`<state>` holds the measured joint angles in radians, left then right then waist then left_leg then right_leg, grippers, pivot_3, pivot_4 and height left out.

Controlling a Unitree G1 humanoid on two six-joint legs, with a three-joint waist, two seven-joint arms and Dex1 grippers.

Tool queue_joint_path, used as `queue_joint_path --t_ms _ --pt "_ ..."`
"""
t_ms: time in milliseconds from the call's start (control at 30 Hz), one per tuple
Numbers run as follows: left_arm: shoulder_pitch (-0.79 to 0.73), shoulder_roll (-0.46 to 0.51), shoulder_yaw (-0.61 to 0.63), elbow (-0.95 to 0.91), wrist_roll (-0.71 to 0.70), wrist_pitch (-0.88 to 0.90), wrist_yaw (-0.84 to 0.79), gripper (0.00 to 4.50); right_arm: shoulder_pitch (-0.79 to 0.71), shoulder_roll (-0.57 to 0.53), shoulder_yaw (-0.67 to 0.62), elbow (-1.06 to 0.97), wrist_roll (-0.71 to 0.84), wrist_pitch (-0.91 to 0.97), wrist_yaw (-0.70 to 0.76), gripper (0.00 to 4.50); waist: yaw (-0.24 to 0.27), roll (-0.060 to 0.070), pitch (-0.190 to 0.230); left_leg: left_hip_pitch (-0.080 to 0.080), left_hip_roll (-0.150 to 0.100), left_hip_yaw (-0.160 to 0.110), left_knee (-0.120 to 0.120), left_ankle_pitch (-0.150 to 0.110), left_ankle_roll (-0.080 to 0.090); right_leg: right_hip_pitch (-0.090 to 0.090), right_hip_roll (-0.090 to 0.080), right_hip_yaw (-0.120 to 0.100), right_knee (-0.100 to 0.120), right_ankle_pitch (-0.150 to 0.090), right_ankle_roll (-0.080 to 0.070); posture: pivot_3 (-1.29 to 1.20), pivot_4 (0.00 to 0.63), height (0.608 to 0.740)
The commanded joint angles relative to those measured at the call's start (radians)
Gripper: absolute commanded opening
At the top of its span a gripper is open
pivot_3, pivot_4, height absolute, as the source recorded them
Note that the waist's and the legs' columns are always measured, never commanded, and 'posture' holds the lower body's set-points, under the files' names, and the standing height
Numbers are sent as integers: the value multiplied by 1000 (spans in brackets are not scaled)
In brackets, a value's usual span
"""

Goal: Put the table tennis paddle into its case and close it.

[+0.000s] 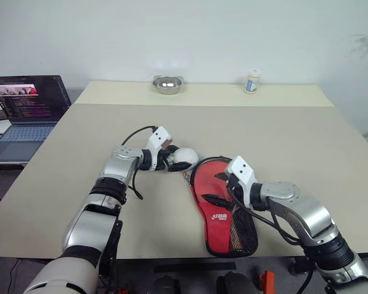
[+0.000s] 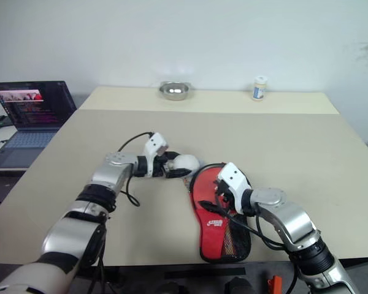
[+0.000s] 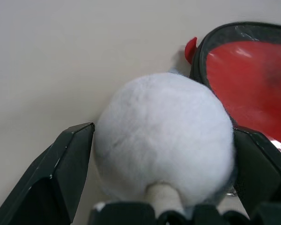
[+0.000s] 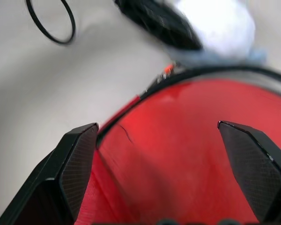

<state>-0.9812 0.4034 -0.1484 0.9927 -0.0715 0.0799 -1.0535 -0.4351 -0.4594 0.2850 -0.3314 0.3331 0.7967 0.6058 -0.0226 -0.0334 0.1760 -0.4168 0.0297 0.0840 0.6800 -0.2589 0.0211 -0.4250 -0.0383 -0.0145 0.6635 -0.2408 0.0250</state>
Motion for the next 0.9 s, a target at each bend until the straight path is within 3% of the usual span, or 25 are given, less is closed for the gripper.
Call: queue_joint_path --t_ms 33,133,367,467,633,900 --pt "-32 -11 8 43 24 -43 -1 4466 -11 5 -26 -20 -25 -2 -32 4500 -1 0 0 0 0 0 0 0 0 0 0 0 0 0 0 0 150 740" --pt "-36 -20 18 58 25 -51 -6 3888 -2 7 -11 9 -52 -5 -50 4500 -2 0 0 0 0 0 0 0 0 0 0 0 0 0 0 0 150 740" --pt "-60 -29 45 55 31 -24 44 1642 42 7 37 85 -104 -10 -46 4500 -3 -1 -1 0 0 0 0 0 0 0 0 1 0 0 0 0 150 740" --pt "-88 -37 51 64 42 -15 93 970 53 1 50 100 -112 -12 -33 4500 -3 -2 -1 1 0 -1 0 0 0 1 0 0 0 0 0 0 150 740" --pt "-165 -58 -41 156 196 -150 291 810 76 -5 87 131 -136 -23 -16 4500 -3 -4 -2 1 0 -1 0 0 0 2 0 0 0 0 0 0 150 740" --pt "-306 -197 -85 327 327 -211 555 810 91 -10 141 129 -148 -14 32 4500 -5 -7 -5 3 0 -1 0 0 0 3 0 -1 0 0 0 0 150 740"
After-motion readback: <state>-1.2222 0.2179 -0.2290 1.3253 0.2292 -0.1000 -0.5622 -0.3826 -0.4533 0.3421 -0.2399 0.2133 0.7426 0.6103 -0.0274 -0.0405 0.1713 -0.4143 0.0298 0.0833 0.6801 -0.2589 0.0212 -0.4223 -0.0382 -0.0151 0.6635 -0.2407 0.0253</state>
